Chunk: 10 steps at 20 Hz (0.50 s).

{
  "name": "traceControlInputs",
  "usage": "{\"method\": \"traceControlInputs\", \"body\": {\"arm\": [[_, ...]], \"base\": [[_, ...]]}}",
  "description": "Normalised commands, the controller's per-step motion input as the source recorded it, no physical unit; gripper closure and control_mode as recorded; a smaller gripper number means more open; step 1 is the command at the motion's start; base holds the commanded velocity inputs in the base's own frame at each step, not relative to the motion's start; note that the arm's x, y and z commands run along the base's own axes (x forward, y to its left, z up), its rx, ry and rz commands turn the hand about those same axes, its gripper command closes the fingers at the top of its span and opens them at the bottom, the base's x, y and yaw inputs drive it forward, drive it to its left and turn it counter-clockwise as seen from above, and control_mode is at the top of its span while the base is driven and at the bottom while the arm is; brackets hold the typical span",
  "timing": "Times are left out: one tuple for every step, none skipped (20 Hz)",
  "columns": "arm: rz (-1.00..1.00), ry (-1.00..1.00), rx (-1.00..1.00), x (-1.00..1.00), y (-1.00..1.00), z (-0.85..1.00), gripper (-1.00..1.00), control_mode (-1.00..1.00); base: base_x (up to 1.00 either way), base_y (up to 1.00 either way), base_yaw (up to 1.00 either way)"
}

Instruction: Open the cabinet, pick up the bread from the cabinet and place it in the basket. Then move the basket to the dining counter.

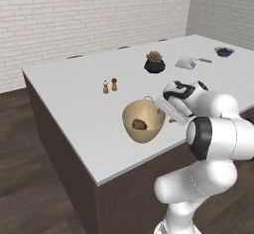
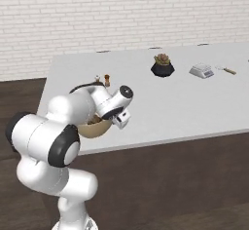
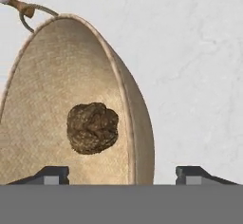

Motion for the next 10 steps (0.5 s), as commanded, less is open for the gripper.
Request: {"method": "traceControlInputs", "body": {"arm": [[0.03,-0.21,0.0,-0.49,0.0,0.55,-1.0,-1.0],[0.01,-0.23,0.0,-0.66,-0.04,0.58,-1.0,-1.0],[0.0,-0.25,0.0,-0.76,-0.09,0.66,-1.0,-1.0],[0.01,-0.26,0.0,-0.89,-0.05,0.66,-1.0,-1.0],[0.02,-0.28,0.0,-0.86,0.0,0.7,-1.0,-1.0],[0.05,-0.31,0.0,-0.88,0.0,0.71,-1.0,-1.0],[0.08,-0.31,0.0,-0.93,0.0,0.79,-1.0,-1.0],[0.09,-0.34,0.0,-1.0,0.0,0.8,-1.0,-1.0],[0.11,-0.35,0.0,-1.0,0.0,0.88,-1.0,-1.0],[0.11,-0.34,0.0,-1.0,0.0,0.89,-1.0,-1.0]], "base": [[0.0,0.0,0.0],[0.0,0.0,0.0],[0.0,0.0,0.0],[0.0,0.0,0.0],[0.0,0.0,0.0],[0.0,0.0,0.0],[0.0,0.0,0.0],[0.0,0.0,0.0],[0.0,0.0,0.0],[0.0,0.0,0.0]]}}
